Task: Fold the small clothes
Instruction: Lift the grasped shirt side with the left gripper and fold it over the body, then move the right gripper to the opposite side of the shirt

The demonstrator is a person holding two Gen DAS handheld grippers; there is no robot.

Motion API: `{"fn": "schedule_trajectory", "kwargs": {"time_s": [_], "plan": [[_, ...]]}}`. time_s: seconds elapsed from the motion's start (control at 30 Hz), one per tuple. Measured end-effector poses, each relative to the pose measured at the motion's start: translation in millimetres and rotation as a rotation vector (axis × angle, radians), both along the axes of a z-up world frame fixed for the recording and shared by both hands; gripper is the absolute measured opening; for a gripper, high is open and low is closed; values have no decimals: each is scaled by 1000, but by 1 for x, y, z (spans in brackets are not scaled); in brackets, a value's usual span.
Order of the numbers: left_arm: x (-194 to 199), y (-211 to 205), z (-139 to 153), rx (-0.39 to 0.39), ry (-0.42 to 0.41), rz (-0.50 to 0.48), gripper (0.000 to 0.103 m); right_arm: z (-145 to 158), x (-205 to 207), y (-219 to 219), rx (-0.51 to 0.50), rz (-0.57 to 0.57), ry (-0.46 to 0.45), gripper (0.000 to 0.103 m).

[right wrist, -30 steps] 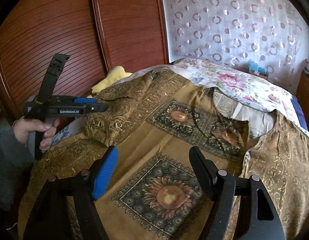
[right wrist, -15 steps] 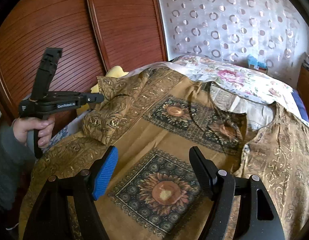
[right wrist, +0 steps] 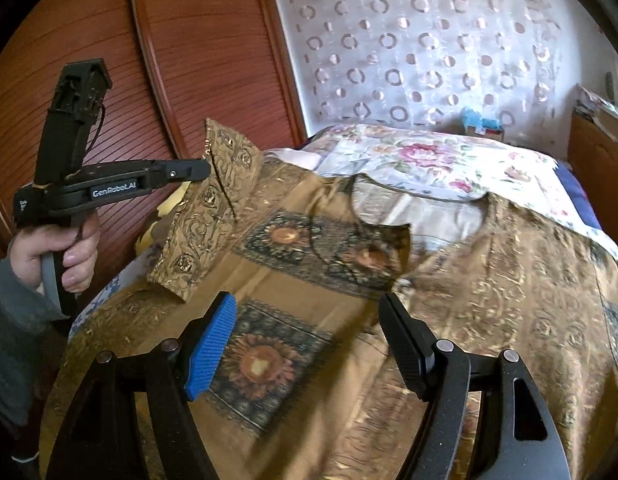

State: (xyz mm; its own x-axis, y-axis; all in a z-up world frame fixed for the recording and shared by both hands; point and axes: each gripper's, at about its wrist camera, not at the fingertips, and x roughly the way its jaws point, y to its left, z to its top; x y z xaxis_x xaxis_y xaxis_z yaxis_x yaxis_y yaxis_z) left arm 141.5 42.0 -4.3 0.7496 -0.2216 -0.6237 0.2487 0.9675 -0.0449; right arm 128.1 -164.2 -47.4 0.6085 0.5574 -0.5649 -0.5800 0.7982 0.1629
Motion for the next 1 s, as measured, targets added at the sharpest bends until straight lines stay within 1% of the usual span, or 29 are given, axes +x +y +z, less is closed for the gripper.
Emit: {"fn": "schedule_trajectory", "kwargs": {"time_s": [0.03, 0.07, 0.23, 0.27, 0.3, 0.33, 0.4, 0.57, 0.8, 1.0], "plan": [[-3, 0, 0, -5, -5, -4, 40, 1, -1, -1, 2, -5, 2, 75], [-7, 0, 1, -9, -11, -7, 43, 0, -1, -2, 5, -11, 5, 75], [-27, -2, 1, -11, -40, 11, 44, 1, -6, -5, 5, -34, 6, 75], [-31, -2, 0, -12, -47, 12, 58, 2, -8, -5, 4, -39, 5, 75], [-37, -1, -2, -19, -58, 14, 76, 3, -9, -6, 2, -45, 5, 75], [-40, -3, -3, -25, -66, 15, 78, 3, -10, -7, 2, -50, 5, 75], [-50, -5, -5, -38, -78, 14, 79, 3, -14, -9, -3, -65, 2, 75], [-66, -18, -7, -25, -112, 44, 79, 10, -19, -15, -6, -99, -9, 75], [-76, -37, -9, -26, -106, 43, 79, 17, -32, -32, -17, -148, -41, 75], [-83, -53, -14, -15, -106, 17, 79, 18, -42, -40, -32, -193, -66, 75]]}}
